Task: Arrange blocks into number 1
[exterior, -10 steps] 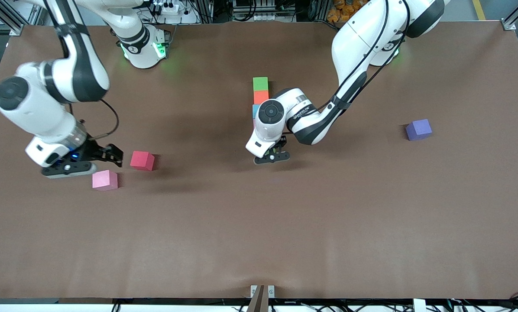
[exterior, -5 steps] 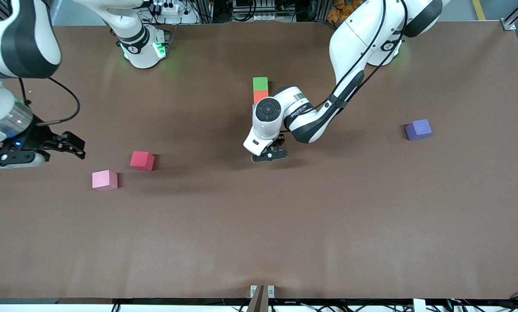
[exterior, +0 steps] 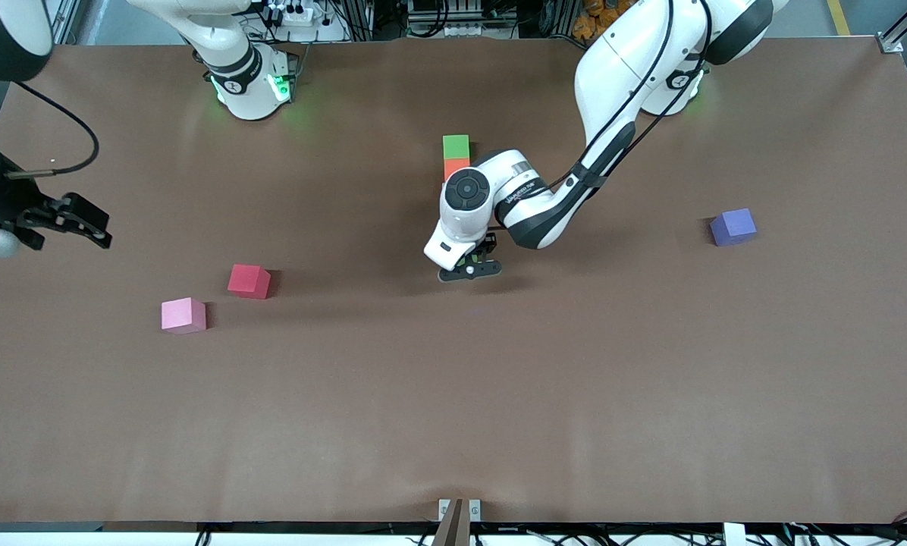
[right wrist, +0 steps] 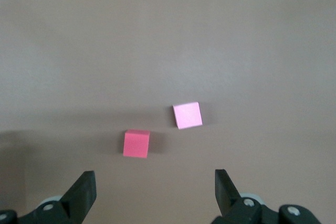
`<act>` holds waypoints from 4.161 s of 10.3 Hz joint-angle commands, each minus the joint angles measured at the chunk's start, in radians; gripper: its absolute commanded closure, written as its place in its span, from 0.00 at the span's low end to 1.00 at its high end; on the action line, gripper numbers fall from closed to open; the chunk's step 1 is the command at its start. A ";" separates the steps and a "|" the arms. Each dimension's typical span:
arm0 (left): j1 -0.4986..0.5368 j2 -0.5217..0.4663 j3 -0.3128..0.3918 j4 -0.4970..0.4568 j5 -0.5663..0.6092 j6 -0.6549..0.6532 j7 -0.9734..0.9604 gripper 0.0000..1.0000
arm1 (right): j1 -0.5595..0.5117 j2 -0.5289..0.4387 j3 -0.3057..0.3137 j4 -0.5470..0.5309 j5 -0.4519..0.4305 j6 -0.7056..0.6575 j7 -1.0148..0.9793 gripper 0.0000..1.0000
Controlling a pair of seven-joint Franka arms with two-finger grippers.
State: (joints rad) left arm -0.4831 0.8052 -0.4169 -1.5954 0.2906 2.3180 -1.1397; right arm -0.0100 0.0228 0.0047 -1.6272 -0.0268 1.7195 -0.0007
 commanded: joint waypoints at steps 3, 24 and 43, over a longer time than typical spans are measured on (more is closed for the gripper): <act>-0.023 -0.006 0.013 0.012 -0.010 -0.020 -0.022 0.97 | 0.033 0.032 -0.063 0.085 -0.010 -0.100 -0.096 0.00; 0.315 -0.369 -0.003 0.023 -0.028 -0.343 0.102 0.00 | -0.025 0.026 0.014 0.115 0.004 -0.161 -0.101 0.00; 0.416 -0.841 0.377 0.103 -0.278 -0.868 1.045 0.00 | -0.030 0.031 0.011 0.122 0.004 -0.159 -0.101 0.00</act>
State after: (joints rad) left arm -0.0731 -0.0506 -0.0251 -1.5330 0.0095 1.5112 -0.1159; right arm -0.0224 0.0392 0.0034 -1.5340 -0.0257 1.5767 -0.0906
